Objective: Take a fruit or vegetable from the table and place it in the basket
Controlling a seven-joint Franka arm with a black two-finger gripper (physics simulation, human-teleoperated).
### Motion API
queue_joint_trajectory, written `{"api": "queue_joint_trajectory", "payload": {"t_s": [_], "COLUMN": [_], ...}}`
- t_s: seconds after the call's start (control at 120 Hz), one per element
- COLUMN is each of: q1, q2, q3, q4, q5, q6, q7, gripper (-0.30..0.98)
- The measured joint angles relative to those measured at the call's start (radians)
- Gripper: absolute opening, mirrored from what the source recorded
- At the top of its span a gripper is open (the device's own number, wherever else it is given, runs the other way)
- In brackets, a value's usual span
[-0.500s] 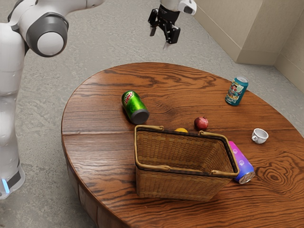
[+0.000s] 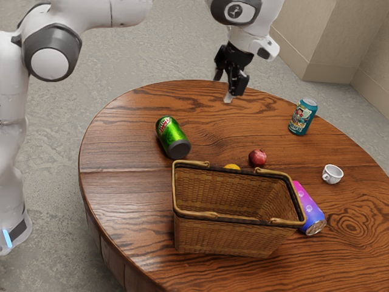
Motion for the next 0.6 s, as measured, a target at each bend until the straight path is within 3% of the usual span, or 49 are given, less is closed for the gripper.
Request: {"api": "queue_joint_trajectory", "payload": {"t_s": [0.3,0.35,0.492,0.533,0.6], "q1": [0.021,0.062,0.128,0.183,0.328], "q2": [0.066,0.073,0.137,0.235,0.392], "q3": [0.008,0.010,0.009,-0.048,-0.256], "q4": [0.034,0.031,0.031,0.149,0.327], "q5": [-0.079,-0.095,-0.096,-0.103,-0.094], "q6": [0.021,0.031,0.188,0.226,0.271], "q7": [0.013,0.011,0.065,0.082,0.107], "gripper": [0.69,0.69,0.69,0.69,0.69]}}
